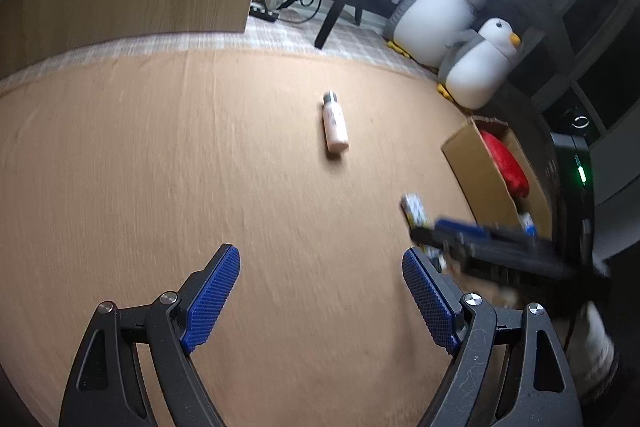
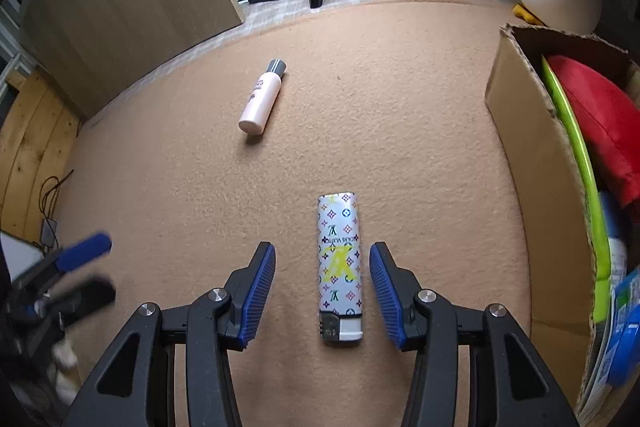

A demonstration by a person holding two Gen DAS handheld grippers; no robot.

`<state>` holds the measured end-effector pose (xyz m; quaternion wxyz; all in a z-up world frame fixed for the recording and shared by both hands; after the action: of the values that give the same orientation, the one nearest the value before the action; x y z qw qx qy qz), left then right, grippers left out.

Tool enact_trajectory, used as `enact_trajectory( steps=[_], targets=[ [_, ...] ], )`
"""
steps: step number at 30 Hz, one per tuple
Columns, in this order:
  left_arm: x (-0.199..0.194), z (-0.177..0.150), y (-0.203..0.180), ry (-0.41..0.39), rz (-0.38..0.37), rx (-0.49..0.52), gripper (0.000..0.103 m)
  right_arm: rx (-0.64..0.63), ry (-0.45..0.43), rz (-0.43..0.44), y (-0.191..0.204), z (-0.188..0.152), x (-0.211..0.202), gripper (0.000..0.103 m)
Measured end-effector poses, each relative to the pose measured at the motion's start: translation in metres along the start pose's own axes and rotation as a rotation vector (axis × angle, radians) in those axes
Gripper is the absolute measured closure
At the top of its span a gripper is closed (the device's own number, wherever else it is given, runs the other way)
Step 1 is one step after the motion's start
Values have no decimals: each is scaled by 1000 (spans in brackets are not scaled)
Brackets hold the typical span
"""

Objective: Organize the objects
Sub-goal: 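Close the left tool on the pink-and-white bottle while the right tool holds the lighter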

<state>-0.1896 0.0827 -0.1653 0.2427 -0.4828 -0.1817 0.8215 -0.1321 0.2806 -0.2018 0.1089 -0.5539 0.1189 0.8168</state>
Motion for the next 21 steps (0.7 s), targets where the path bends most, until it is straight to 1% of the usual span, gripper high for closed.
enact_trajectory(
  steps=[3,8,13,15,17,21],
  targets=[
    [11,23,-4,-12,8,9,17,-11,-15,-11,-1,-5,-3,58],
    [42,58,-13,2,34,54,17,-19,-15,-13,-4,-9,-3,58],
    [77,82,-12,22,76,70,18,4,-12,-2,-11,-11,-2,58],
    [93,89,-9,33,97,70,21,6,-12,4,-12,-12,-2,58],
    [105,94,-4,47,110,61,30,-1,-10,7,-11,-14,-2,58],
    [121,99,0,68,126,56,38,-8,-9,12,-12,-16,-2,58]
  ],
)
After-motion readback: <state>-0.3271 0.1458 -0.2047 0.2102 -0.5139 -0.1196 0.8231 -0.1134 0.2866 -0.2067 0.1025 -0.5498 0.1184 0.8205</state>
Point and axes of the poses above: each gripper's, at about its wrist camera, not at the fingertips, and x roughly the way its jaws point, y to its left, z to its top, the point moved 6 cm from there along x, roughly the way its jaws point, and after that the axes turned 13 degrees about -z, right-handed, at the moved point
